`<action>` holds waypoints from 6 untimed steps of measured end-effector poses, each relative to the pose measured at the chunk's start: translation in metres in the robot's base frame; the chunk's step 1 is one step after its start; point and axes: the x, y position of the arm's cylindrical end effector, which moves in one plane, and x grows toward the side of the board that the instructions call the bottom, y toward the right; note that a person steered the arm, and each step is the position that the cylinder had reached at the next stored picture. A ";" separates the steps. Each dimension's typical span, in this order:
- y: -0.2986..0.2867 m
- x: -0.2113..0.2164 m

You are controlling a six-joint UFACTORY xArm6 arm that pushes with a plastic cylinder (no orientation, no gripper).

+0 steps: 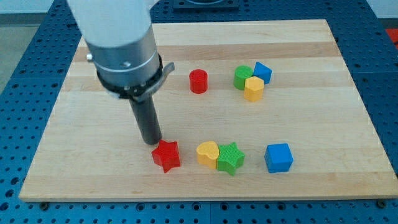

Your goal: Slide red circle closer to yellow hexagon

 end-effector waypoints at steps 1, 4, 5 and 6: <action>-0.002 -0.036; 0.026 -0.138; 0.061 -0.139; 0.087 -0.126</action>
